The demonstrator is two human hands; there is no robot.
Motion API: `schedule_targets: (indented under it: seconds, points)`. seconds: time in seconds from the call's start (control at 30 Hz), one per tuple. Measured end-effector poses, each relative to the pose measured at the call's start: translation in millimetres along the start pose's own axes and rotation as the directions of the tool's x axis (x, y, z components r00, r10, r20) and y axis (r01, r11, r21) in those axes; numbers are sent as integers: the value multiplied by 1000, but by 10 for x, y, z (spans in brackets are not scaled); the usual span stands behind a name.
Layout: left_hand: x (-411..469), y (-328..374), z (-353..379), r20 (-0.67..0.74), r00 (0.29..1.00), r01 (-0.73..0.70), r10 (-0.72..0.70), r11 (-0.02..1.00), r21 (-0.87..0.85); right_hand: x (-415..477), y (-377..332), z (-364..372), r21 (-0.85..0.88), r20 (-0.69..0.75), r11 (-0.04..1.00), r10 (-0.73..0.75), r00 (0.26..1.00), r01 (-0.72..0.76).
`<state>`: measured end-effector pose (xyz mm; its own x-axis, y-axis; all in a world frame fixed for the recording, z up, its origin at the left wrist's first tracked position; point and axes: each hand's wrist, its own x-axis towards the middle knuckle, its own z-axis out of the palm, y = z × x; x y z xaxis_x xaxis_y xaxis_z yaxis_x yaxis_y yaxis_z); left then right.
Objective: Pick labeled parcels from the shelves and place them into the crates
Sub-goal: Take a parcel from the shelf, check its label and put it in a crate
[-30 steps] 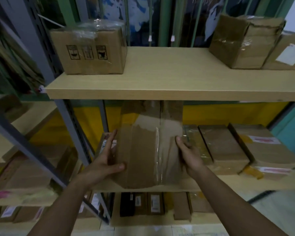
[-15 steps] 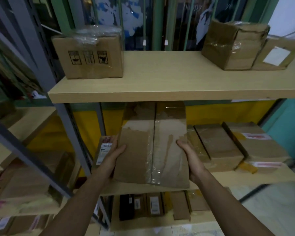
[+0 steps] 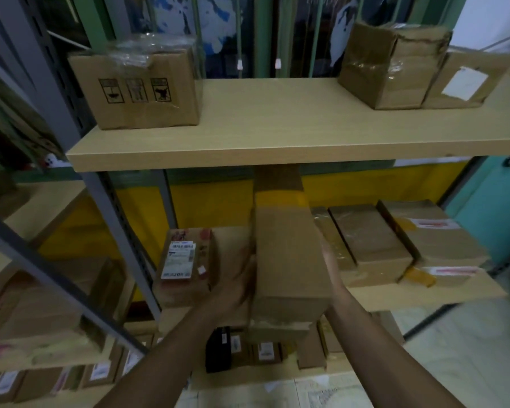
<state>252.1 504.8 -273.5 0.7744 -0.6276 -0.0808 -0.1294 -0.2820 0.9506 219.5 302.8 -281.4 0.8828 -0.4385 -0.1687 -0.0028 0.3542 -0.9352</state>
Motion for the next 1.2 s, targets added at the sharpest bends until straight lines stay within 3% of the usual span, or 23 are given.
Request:
schedule_targets:
  seconds: [0.07,0.13,0.17,0.3,0.43,0.57,0.7,0.8,0.87,0.93,1.03,1.1,1.2]
  points:
    - [-74,-75,100,6,1000,-1,3,971,-239,14,-104,35,-29,-13,998,-53,999,52]
    - [14,-9,128,-74,994,39,-75,916,-399,8,-113,0,-62,16,994,-85,996,86]
    - [93,69,135,-123,985,61,-123,905,-421,-33,-117,-14,-85,21,992,-91,996,93]
    - [144,131,13,-139,989,-35,-41,864,-503,-87,-66,73,-137,88,984,-100,991,112]
    - [69,244,-83,-43,999,-27,3,836,-547,-167,-25,229,-221,132,960,-146,980,173]
    - [44,244,-210,-6,993,95,-120,812,-576,-242,-10,250,-274,156,942,-157,975,196]
    - [-11,92,-221,-60,979,107,-194,743,-660,-162,-9,129,-346,335,905,-125,934,246]
    - [-89,-3,-290,-91,976,67,-196,675,-735,-29,-40,42,-393,251,879,-181,951,271]
    - [-103,-77,-351,-105,971,49,-214,612,-790,31,-90,1,-511,156,825,-188,970,242]
    - [-99,-141,-399,-157,971,-26,-181,573,-819,25,-150,-37,-498,96,865,-21,995,66]
    - [-117,-148,-459,-213,969,-102,-122,590,-801,15,-154,-99,-392,157,908,225,962,-149]
    - [-77,-221,-538,-225,969,-111,-100,638,-762,45,-99,-137,-330,169,930,228,959,-162]
    - [6,-331,-665,-304,947,-107,-104,790,-603,121,6,-177,-248,93,958,169,981,-142]
